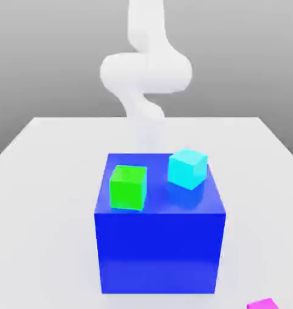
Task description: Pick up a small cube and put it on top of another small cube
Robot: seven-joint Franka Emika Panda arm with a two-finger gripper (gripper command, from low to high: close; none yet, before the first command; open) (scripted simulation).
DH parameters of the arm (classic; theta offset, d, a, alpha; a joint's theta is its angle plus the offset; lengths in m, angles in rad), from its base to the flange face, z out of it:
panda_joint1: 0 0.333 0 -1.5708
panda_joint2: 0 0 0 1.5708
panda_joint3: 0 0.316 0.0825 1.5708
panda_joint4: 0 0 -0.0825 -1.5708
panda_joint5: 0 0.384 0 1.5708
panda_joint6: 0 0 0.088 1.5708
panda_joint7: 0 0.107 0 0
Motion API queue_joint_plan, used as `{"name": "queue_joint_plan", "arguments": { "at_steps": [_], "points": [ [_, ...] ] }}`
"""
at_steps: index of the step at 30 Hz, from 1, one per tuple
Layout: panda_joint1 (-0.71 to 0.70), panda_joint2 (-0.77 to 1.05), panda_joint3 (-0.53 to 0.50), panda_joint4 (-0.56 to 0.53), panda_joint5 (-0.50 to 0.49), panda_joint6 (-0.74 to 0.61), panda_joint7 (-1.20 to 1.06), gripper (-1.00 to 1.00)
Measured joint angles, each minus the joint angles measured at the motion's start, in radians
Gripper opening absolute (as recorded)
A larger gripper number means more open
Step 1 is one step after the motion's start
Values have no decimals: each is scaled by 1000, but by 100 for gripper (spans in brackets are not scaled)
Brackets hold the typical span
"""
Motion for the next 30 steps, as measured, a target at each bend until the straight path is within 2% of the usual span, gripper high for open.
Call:
{"name": "queue_joint_plan", "arguments": {
  "at_steps": [9, 16, 22, 30],
  "points": [
    [89, 334, 6, 46, 84, 69, -38, 0],
    [133, 587, 44, 80, 106, 124, -38, 0],
    [190, 802, 66, 108, 73, 175, -2, 0],
    [271, 1084, 60, 146, -30, 244, 86, 0]
  ]
}}
